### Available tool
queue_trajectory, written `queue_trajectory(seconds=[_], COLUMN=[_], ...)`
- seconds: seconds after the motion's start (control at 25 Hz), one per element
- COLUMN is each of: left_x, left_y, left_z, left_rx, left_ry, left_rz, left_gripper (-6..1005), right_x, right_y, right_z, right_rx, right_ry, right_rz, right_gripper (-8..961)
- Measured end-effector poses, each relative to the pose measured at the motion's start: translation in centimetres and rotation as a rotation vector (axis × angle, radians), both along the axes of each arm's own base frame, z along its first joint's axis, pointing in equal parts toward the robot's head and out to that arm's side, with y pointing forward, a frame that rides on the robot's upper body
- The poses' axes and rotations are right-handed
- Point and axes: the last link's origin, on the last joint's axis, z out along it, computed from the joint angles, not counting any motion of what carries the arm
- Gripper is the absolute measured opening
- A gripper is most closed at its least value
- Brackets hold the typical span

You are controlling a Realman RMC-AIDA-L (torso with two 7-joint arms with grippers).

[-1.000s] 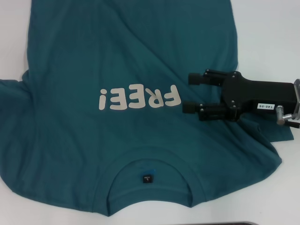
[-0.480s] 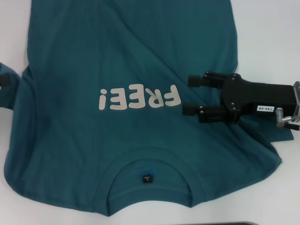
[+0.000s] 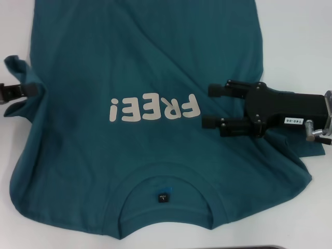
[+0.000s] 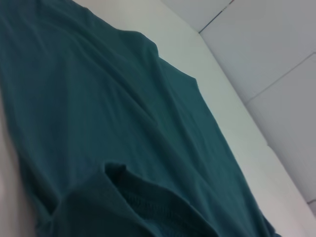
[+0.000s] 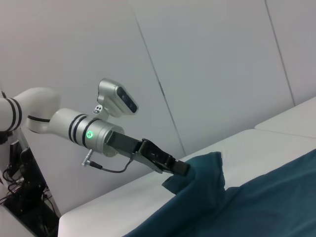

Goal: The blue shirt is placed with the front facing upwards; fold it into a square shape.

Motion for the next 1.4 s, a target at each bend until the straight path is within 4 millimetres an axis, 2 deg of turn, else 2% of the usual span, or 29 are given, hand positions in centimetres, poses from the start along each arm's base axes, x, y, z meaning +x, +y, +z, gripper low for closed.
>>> queue_trajectory(seconds=[0.28,0.44,0.68,0.92,1.12,1.4], left_x=[1.3,1.9,1.4,0.3,-0.2,-0.9], left_y=[0.7,1.0,0.8,-0.1,-0.8,-1.0], left_z=[-2.1,-2.9,-2.6,-2.2,-2.1,-2.3], left_rx=[-0.079,-0.096,-0.074,-0.066,-0.069,-0.079], left_ry=[-0.043,-0.045,-0.030,0.008,0.020,0.058], left_rz=[-0.033,-0.052,-0.048,-0.046,-0.049,-0.044], left_gripper=[40,123,248,460,699,705], right_x=[0.1,0.0,0.1,0.1,0.1,0.1], right_y=[-0.1,-0.1,-0.1,-0.1,-0.1,-0.1], right_z=[0.0,-0.1,-0.1,0.0,0.0,0.0], right_rx=[-0.001,-0.003,-0.002,0.000,0.003,0.000], right_ry=[-0.001,-0.001,-0.001,0.000,0.000,0.000], right_rz=[-0.002,-0.001,-0.001,-0.002,-0.005,-0.003], right_gripper=[914,914,912,912,912,912])
